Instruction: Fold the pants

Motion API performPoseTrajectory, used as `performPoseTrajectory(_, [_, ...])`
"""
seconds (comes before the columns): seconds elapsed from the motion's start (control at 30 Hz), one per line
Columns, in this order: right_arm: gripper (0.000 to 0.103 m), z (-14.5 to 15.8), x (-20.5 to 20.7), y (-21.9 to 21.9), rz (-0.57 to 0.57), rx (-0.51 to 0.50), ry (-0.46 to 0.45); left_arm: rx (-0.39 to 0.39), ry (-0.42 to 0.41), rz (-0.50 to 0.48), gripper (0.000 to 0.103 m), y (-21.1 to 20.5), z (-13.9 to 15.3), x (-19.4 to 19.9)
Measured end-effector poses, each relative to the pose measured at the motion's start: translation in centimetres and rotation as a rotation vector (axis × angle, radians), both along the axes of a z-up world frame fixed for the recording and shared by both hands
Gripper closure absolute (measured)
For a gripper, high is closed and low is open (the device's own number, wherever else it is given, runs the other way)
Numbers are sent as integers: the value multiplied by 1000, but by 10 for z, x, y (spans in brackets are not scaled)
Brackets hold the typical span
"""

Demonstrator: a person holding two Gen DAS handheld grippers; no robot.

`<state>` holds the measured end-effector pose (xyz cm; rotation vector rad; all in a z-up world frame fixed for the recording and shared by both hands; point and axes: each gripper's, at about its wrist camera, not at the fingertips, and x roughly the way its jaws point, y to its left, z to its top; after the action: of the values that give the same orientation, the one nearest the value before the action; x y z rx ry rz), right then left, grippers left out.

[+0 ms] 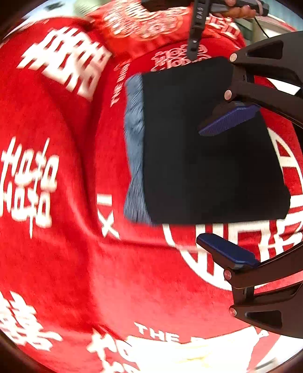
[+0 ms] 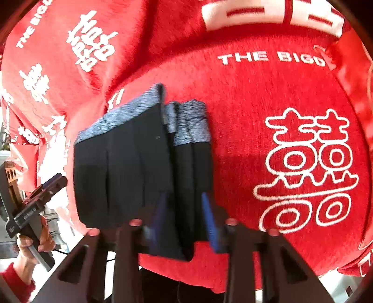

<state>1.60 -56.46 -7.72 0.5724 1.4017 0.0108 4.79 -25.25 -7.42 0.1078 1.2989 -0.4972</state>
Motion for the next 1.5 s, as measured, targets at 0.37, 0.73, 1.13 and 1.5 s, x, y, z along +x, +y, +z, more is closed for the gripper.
performPoseTrajectory(0.37, [71, -26, -4, 45, 98, -124, 16, 153, -62, -61, 17, -27, -43, -23])
performPoseTrajectory(0.73, [63, -13, -10, 46, 56, -176, 107, 237, -30, -26, 12, -25, -19, -46])
performPoseTrajectory(1.13, [23, 55, -47, 64, 17, -214, 174, 221, 13, -14, 0, 12, 62, -96])
performPoseTrajectory(1.5, [16, 91, -31, 74, 7, -230, 234, 242, -56, 66, 0, 31, 130, -111])
